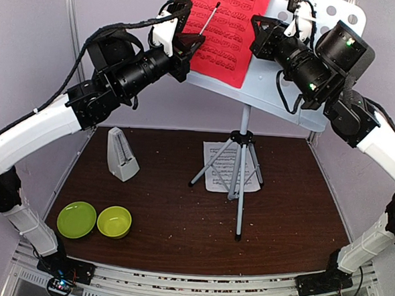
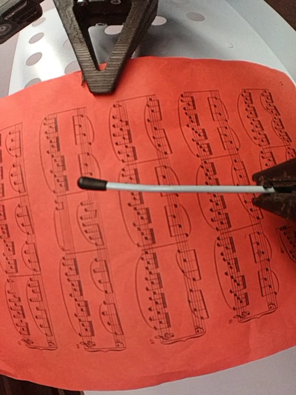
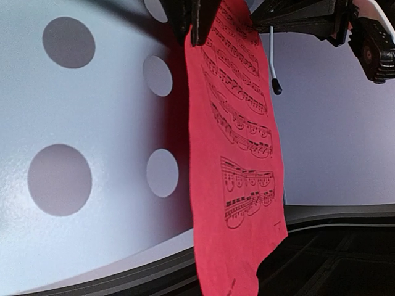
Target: Set up the instrument practice props
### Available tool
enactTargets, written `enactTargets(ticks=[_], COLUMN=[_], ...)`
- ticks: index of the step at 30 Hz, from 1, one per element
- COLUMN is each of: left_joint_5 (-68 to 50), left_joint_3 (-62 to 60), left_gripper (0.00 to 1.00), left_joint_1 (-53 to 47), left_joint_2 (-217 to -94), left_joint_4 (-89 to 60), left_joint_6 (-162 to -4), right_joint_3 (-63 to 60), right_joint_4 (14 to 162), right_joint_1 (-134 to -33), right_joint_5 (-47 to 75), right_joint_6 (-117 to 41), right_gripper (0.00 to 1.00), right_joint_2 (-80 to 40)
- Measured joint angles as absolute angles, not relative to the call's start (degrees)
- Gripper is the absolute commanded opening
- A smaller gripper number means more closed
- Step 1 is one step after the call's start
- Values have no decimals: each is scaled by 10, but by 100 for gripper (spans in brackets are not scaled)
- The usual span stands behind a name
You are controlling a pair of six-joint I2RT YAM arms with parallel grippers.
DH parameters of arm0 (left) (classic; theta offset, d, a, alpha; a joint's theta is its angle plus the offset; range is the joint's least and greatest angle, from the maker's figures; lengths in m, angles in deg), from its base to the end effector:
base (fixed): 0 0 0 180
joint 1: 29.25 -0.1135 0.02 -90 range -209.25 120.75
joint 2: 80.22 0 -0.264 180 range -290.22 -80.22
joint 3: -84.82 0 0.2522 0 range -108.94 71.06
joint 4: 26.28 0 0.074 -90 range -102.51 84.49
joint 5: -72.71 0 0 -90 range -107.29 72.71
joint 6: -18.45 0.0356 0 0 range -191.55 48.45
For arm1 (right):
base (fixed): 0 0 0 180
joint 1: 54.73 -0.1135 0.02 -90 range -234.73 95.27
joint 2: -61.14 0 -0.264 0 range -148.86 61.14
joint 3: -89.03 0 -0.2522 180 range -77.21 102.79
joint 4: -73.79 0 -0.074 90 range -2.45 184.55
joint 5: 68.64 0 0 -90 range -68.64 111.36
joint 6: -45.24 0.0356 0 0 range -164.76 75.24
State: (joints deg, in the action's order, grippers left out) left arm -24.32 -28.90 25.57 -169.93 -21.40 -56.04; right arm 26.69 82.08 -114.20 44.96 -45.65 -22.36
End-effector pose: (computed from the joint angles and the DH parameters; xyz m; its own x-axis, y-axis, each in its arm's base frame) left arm 0.2066 -0.2855 0.5159 0.3810 -0.0799 -0.9211 0.6670 0.7137 0.2140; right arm 0.1620 0.2466 0.5639 0.2310 0.3637 -0.9024 -0.6028 0.7815 0.1607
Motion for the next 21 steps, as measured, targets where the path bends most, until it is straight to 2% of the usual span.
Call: enactTargets(ticks=[13, 18, 21], left_joint_5=[-239, -239, -239], left_joint_3=[-291, -292, -295], left_gripper=[0, 0, 1], left_joint_1=[254, 253, 252], left_joint_2=[-1703, -1703, -1706], left_joint_4=[-215, -214, -214], left_joint_6=[-560, -560, -557], right_joint_3=[264, 263, 263], right_joint_4=[817, 817, 817], right_joint_1=[-1134, -1132, -1132], right_joint_5=[417, 417, 418], right_joint_6=[-463, -464, -464], right_gripper=[0, 13, 15], right_joint_2=[-236, -237, -237])
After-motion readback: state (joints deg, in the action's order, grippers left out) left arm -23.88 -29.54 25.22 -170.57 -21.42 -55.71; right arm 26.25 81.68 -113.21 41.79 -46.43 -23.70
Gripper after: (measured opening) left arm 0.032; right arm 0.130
